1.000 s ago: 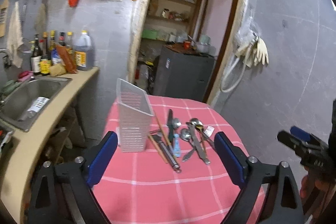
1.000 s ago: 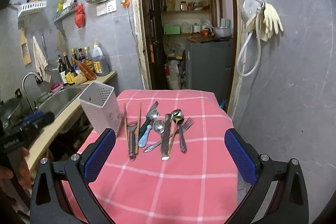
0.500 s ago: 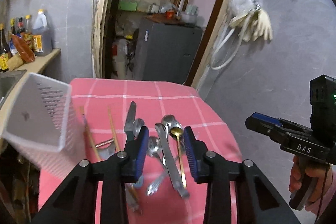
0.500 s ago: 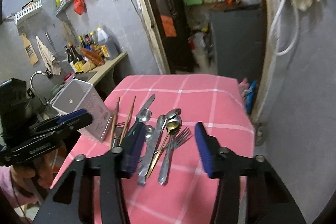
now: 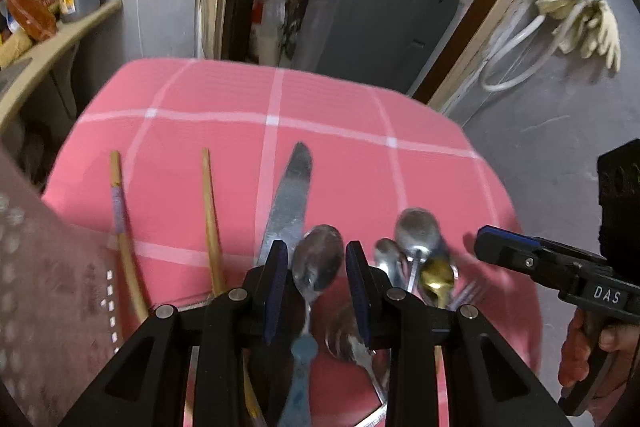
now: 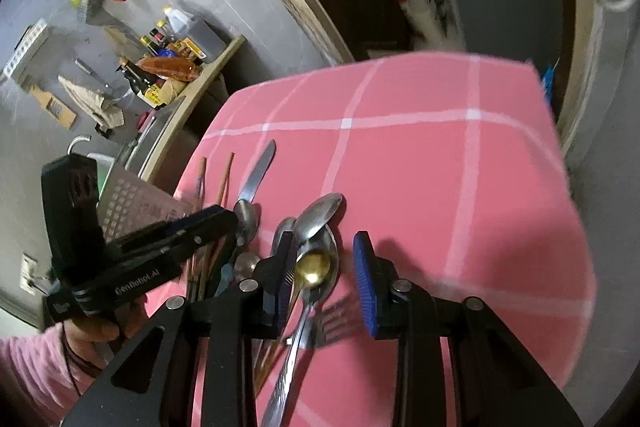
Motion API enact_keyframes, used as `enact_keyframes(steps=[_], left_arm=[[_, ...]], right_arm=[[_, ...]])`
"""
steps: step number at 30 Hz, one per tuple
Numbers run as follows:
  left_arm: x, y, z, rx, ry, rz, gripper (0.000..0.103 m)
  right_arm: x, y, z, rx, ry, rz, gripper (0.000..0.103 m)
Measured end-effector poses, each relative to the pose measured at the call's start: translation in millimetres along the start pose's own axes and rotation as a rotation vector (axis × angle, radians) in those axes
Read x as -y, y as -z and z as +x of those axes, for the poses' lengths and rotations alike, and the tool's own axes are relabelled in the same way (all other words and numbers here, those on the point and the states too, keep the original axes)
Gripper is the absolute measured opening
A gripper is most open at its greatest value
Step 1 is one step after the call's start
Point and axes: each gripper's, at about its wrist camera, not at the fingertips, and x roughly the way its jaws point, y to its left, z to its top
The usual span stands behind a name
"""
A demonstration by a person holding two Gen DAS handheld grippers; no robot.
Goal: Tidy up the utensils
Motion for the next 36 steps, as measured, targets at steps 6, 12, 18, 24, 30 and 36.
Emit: enact_keyframes(steps=[6, 12, 18, 24, 30, 36], left_arm=[[-2.4, -8.0, 13.2, -0.038, 0.026, -0.003, 0.020], [2.8, -13.7, 17.9, -0.071, 0.026, 0.030, 0.014], [2.2, -21.8, 20.8, -0.143, 0.057, 0.028, 0.014], [6.5, -25.2, 31.5, -0.209, 0.051, 0.026, 0.014], [9.5, -21.3, 27.4, -0.190, 0.028, 0.057, 0.010], [15.2, -20.6, 8.8, -0.176, 0.033, 0.097, 0.006]], right_arm=[[12.4, -4.1, 38.4, -0.085, -0.091, 0.102, 0.024], [3.8, -13.2, 61.0, -0.141, -0.122, 0.118, 0.019], [2.2, -11.8, 59.6, -0.188, -0.119, 0.140, 0.016], [6.5, -8.8, 62.2, -0.219, -0.114, 0.203, 0.016], [14.2, -2.6, 57.8, -0.206, -0.160, 0.266, 0.011], [14.4, 3.7, 39.3, -0.164, -0.238, 0.321, 0.008]])
